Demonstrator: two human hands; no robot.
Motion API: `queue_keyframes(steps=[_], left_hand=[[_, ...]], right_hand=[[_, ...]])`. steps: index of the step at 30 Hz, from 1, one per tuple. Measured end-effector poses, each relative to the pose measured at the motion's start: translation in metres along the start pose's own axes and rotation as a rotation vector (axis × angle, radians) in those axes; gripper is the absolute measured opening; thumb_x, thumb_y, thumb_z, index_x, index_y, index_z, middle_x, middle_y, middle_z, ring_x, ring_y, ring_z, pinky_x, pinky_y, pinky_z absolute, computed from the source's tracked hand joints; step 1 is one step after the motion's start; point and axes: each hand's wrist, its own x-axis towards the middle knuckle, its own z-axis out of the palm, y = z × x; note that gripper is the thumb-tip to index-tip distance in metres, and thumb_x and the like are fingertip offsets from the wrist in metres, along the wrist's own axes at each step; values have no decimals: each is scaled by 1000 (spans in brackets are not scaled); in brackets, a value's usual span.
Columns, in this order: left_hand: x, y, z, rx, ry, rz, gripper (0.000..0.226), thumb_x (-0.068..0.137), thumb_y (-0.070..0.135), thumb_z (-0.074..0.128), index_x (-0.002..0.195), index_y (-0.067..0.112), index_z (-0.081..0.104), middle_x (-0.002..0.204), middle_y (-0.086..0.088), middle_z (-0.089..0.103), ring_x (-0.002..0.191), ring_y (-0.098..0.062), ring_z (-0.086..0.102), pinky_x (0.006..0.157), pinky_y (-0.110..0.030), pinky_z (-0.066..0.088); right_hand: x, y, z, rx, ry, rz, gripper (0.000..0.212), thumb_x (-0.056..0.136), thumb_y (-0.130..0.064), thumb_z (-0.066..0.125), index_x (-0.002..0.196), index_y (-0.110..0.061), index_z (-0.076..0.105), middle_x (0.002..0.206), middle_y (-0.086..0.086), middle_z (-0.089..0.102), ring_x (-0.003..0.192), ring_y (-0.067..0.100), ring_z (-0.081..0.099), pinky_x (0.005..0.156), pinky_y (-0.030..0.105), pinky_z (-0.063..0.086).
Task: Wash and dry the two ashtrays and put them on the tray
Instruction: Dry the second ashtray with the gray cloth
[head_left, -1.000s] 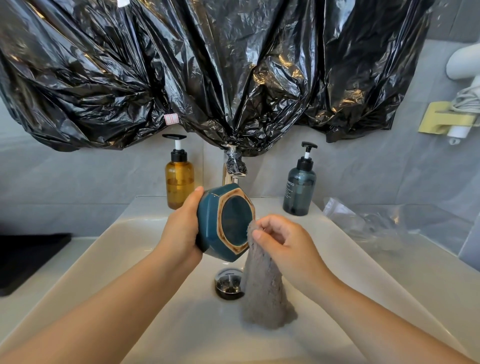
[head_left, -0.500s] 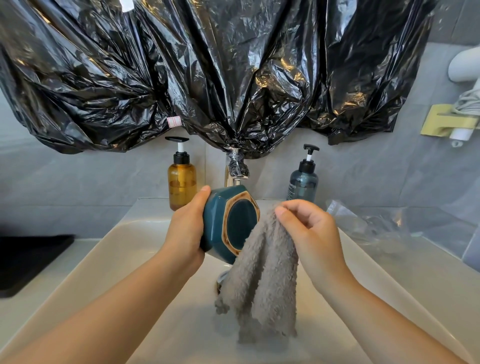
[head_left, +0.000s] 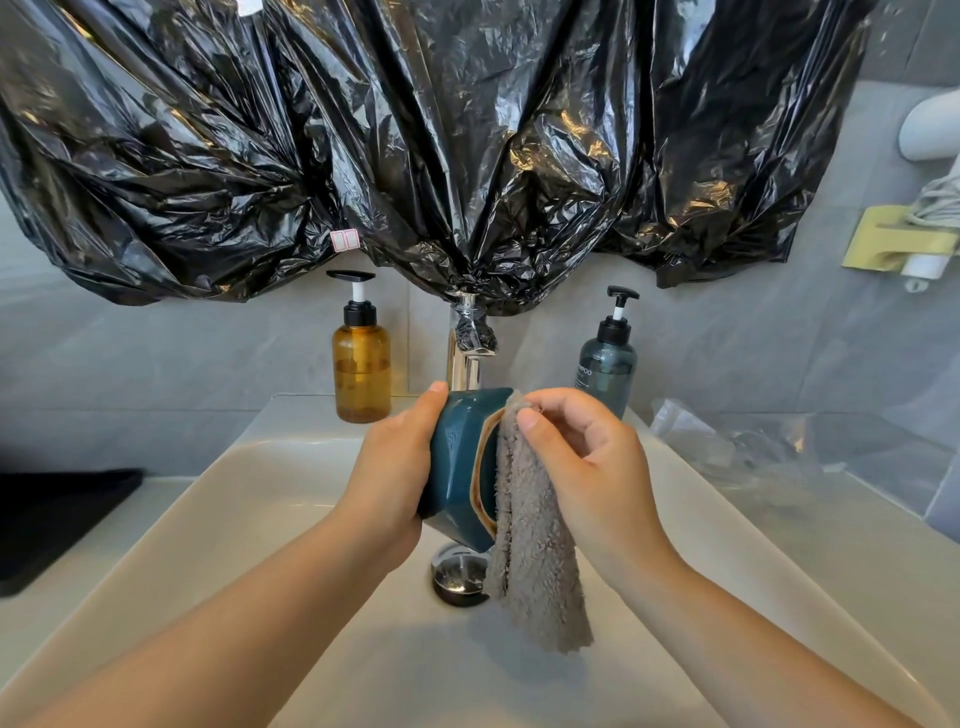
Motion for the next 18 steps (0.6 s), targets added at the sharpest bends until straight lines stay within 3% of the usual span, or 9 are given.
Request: queue_keyframes(steps=[3, 10, 14, 18], left_hand=[[1, 0, -3, -21, -11, -20, 29, 94, 44, 52, 82, 20, 64, 71, -5, 69, 69, -22, 63, 69, -34, 49], [3, 1, -7, -3, 19, 5, 31, 94, 43, 52, 86, 17, 65, 75, -7, 68, 69, -22, 63, 68, -33, 50], [3, 2, -8, -18, 33, -5, 32, 93, 45, 52, 93, 16, 64, 77, -6, 68, 67, -20, 63, 68, -32, 51], [2, 5, -6, -46, 53, -6, 29, 92, 45, 53, 94, 17, 61, 79, -5, 68, 68, -19, 63, 69, -32, 50]], right_hand=[[-3, -4, 3, -3, -110, -58, 12, 92, -16, 61, 94, -24, 70, 89, -13, 71, 89, 6, 66, 75, 15, 50], [-13, -6, 2, -132, -367, -106, 21, 91, -15, 63, 87, -36, 63, 83, -23, 63, 87, 6, 62, 74, 13, 46], [-14, -3, 0, -198, -387, -42, 21, 91, -17, 63, 85, -37, 64, 79, -21, 64, 83, 4, 62, 71, 12, 45], [-12, 6, -1, -291, -267, 69, 11, 91, -23, 63, 89, -32, 69, 82, -18, 67, 81, 1, 63, 67, 8, 47]])
